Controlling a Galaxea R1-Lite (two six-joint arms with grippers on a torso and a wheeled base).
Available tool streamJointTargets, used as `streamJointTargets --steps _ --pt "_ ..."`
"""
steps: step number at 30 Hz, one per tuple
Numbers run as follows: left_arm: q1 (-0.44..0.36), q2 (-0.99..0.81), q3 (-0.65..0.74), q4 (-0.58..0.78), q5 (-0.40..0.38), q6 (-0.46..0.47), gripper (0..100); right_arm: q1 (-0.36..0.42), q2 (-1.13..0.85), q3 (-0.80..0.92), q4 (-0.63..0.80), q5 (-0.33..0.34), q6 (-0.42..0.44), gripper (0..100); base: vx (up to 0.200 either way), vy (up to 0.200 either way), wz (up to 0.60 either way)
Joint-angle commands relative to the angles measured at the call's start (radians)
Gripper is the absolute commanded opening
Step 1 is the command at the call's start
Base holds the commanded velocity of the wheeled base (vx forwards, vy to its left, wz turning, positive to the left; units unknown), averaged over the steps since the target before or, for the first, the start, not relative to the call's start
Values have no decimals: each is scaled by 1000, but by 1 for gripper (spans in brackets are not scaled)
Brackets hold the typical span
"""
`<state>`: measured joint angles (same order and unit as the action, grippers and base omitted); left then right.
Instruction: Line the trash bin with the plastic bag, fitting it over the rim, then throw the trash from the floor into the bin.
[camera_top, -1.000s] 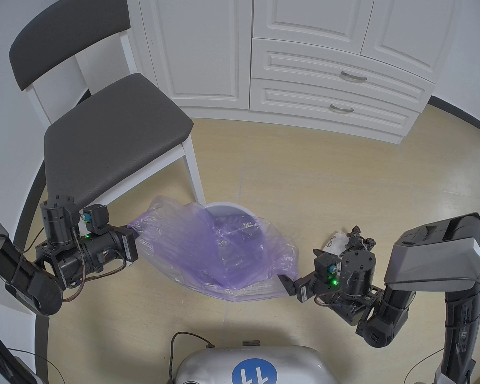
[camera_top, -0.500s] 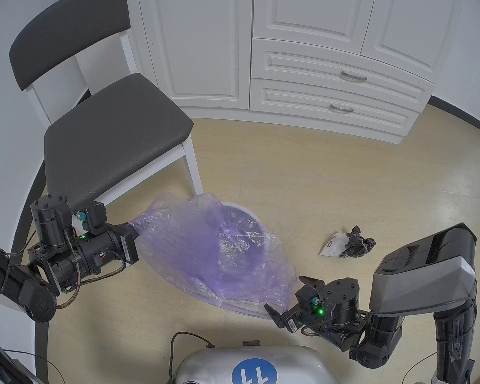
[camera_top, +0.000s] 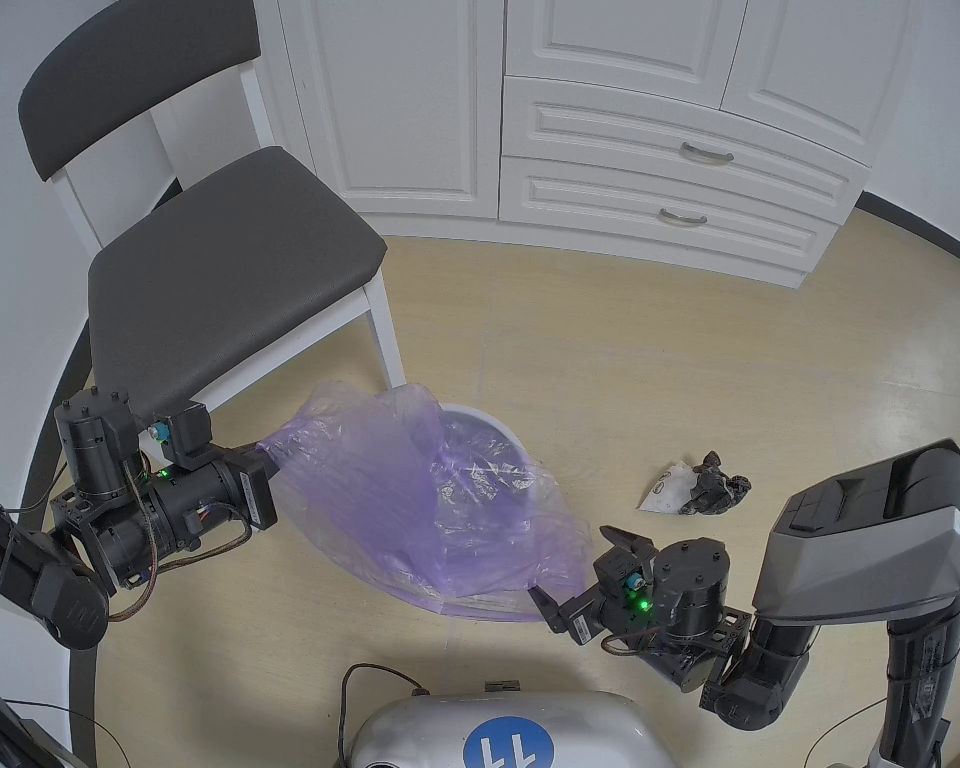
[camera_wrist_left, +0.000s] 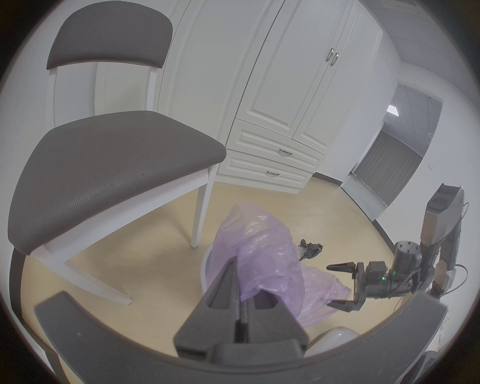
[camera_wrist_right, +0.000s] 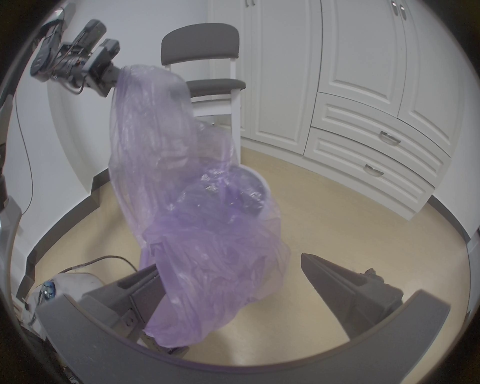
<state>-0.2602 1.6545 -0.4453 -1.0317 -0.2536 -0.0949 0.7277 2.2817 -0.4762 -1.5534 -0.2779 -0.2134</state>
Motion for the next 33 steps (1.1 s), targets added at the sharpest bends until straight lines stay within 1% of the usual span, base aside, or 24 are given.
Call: streamJointTargets --steps 1,8,9,15,20,23,24,25,28,30,31,32,33 --pt "-1 -2 0 -1 1 0 0 -28 -44 1 -17 0 -1 100 0 0 0" --pt "-1 -9 2 -1 1 0 0 -39 -45 1 -17 0 -4 100 0 0 0" --pt "-1 -9 2 -1 1 0 0 -39 -45 -1 -17 0 -6 0 0 0 0" --pt "-1 -7 2 -1 1 0 0 -44 -45 -10 -17 2 2 0 0 0 0" --pt "-1 -5 -1 -1 1 0 0 -76 -53 -12 -17 3 2 0 0 0 0" --pt "1 5 -12 -1 1 -2 0 -125 -71 -12 -17 9 2 0 0 0 0" --pt "3 5 -12 -1 1 -2 0 -129 -73 -12 -17 9 2 0 0 0 0" --pt "6 5 -13 -1 1 -3 0 -165 -74 -21 -17 9 -1 0 0 0 0" --pt "9 8 -18 -1 -1 -5 0 -211 -65 -55 -17 3 -3 0 0 0 0" --pt "9 8 -24 -1 -1 -22 0 -243 -62 -79 -17 2 -6 0 0 0 0" --pt "9 8 -30 -1 1 -49 0 -269 -64 -94 -17 0 -7 0 0 0 0" --pt "9 8 -30 -1 1 -49 0 -269 -64 -94 -17 0 -7 0 0 0 0" --pt "12 8 -35 -1 2 -74 0 -292 -68 -99 -17 0 -7 0 0 0 0"
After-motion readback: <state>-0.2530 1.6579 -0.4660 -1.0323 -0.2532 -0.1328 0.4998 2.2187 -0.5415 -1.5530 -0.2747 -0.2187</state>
